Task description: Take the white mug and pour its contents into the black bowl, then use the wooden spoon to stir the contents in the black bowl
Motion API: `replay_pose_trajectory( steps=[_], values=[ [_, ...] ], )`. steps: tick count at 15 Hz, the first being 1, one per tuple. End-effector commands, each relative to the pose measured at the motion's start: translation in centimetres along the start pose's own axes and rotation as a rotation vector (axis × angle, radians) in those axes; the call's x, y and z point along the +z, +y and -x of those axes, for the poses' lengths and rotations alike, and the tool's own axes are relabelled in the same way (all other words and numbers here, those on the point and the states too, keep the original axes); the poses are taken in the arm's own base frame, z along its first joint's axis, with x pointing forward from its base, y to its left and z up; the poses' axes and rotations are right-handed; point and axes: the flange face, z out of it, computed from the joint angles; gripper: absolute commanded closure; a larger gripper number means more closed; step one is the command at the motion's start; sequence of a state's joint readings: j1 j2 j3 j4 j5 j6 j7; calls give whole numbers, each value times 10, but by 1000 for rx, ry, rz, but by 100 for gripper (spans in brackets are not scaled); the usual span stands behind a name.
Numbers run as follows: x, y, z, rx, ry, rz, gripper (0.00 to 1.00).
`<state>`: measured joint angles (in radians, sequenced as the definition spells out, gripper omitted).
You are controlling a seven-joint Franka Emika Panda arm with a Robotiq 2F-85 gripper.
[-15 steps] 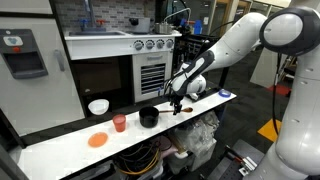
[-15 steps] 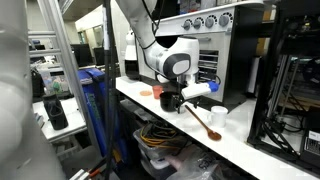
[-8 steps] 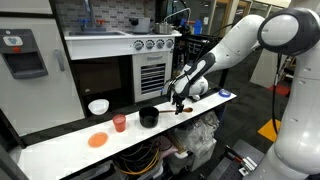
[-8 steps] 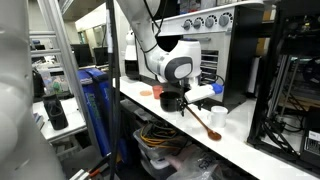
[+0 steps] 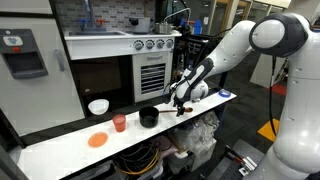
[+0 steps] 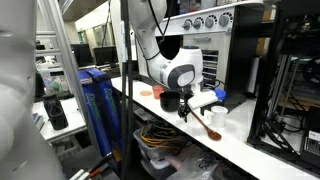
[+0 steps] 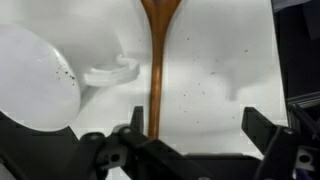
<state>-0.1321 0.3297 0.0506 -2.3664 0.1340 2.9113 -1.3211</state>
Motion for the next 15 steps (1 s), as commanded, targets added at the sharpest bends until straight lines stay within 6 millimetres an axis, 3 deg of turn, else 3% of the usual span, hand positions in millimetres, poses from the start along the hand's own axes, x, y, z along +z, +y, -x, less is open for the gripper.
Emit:
replay_pose_trajectory(
  steps=[1,15],
  values=[
    [10,6,3,-7,-2,13,0],
    [28,22,-3,-29,-28,-2,0]
  ],
)
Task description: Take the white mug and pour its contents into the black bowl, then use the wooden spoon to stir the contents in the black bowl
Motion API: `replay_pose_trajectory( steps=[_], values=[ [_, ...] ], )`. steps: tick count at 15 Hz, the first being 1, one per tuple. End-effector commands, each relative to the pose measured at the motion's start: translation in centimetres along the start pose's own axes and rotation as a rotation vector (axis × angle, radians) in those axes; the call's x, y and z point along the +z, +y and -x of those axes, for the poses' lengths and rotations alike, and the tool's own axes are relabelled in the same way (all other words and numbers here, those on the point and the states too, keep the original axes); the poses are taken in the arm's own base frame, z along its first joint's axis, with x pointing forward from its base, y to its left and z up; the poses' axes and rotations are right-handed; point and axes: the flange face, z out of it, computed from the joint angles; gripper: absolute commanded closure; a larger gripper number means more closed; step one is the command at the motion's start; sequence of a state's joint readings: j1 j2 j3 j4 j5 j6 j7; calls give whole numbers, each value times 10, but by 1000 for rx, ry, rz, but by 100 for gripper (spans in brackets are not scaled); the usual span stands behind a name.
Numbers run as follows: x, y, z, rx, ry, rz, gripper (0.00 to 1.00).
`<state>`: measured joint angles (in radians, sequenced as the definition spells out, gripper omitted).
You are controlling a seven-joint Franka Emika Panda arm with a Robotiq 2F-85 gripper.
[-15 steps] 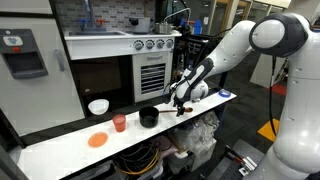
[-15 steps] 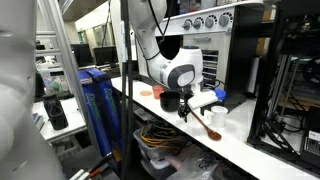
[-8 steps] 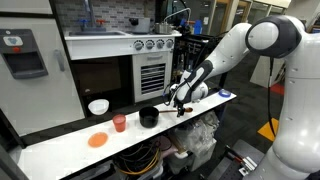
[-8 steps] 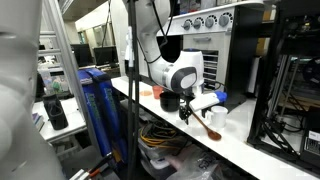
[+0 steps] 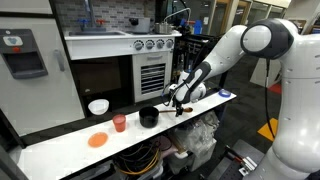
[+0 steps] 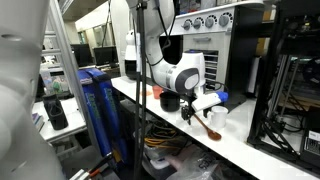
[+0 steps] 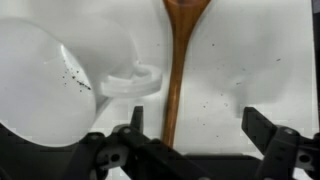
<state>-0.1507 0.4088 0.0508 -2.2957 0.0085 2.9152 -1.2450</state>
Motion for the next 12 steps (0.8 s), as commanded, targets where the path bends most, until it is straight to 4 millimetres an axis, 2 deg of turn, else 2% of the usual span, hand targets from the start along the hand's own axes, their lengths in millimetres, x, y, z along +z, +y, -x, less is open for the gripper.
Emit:
replay_pose_trajectory(
  steps=[1,4,12],
  values=[
    [9,8,-1,-5,-3,-12,0],
    [13,5,-2,-15,-14,-32,0],
    [7,-4,-7,-51,-72,-148,0]
  ],
)
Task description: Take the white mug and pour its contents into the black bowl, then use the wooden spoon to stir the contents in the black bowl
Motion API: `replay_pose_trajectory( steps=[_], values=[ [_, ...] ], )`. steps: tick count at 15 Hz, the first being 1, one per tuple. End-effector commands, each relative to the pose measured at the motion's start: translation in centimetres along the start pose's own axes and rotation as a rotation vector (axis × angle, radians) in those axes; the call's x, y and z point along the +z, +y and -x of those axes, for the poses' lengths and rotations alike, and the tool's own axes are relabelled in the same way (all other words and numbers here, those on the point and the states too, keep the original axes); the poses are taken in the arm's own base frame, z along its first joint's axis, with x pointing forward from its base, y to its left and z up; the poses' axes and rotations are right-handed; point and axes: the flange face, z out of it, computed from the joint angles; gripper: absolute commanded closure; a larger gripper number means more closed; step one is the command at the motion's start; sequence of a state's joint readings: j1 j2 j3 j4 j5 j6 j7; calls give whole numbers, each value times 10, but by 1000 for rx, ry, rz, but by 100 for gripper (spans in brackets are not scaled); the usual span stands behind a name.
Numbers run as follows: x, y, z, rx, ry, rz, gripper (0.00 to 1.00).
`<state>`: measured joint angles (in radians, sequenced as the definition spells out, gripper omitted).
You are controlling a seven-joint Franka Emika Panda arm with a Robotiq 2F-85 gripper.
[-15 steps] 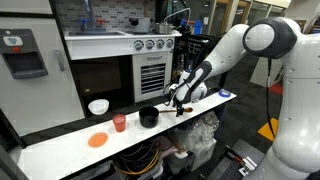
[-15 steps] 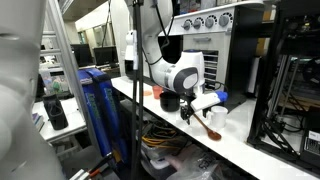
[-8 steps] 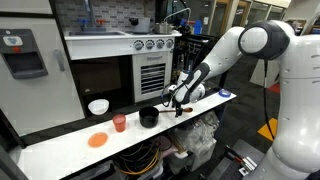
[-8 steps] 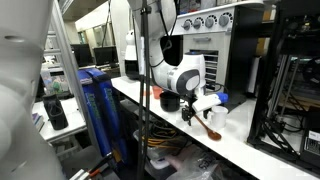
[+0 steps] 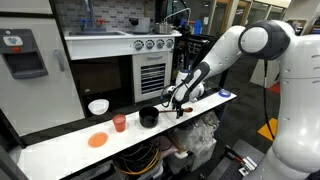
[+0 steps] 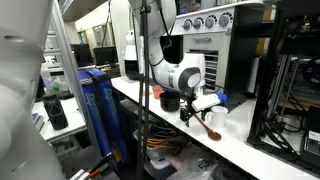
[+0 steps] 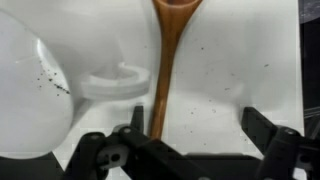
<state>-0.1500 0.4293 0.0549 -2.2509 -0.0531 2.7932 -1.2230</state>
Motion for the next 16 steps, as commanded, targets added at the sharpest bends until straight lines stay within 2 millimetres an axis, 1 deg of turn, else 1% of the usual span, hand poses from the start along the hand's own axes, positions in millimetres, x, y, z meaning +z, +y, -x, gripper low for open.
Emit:
replay_pose_trajectory(
  steps=[1,7,12,16],
  values=[
    [-1,-6,-1,-13,-29,-82,0],
    [-1,-10,-2,-13,-46,-120,0],
    [-10,-5,-6,-24,-35,-86,0],
    [-17,-3,-14,-48,-22,-69,0]
  ],
)
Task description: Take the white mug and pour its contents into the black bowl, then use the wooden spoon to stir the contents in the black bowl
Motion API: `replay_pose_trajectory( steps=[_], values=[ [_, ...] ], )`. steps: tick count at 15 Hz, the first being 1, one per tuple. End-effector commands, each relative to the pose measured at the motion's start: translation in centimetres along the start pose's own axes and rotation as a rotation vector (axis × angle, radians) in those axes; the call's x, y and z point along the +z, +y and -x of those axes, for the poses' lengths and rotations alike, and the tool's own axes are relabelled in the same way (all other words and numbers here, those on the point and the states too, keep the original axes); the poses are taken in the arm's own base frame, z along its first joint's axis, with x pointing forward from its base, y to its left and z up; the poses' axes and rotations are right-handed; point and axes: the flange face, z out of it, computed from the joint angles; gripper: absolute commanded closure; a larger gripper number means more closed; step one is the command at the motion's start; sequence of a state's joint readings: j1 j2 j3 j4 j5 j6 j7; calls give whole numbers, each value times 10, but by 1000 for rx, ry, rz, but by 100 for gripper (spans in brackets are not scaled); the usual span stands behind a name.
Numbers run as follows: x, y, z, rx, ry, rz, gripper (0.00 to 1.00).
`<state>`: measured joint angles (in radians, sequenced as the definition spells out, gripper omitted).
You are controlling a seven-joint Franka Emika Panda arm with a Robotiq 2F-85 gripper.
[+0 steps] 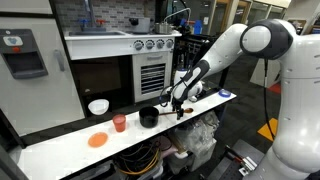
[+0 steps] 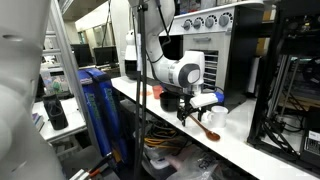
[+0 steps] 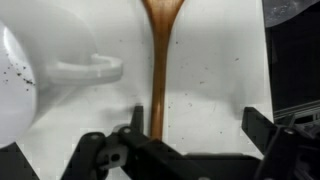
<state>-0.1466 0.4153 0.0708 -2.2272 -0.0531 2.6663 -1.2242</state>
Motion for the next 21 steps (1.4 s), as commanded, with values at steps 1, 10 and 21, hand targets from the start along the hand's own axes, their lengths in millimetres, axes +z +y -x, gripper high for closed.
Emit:
replay_pose_trajectory(
  steps=[1,10,21],
  values=[
    [-14,-1,-6,-37,6,20,0],
    [-12,5,-8,-61,23,28,0],
    [-12,15,-7,-54,28,42,0]
  ],
)
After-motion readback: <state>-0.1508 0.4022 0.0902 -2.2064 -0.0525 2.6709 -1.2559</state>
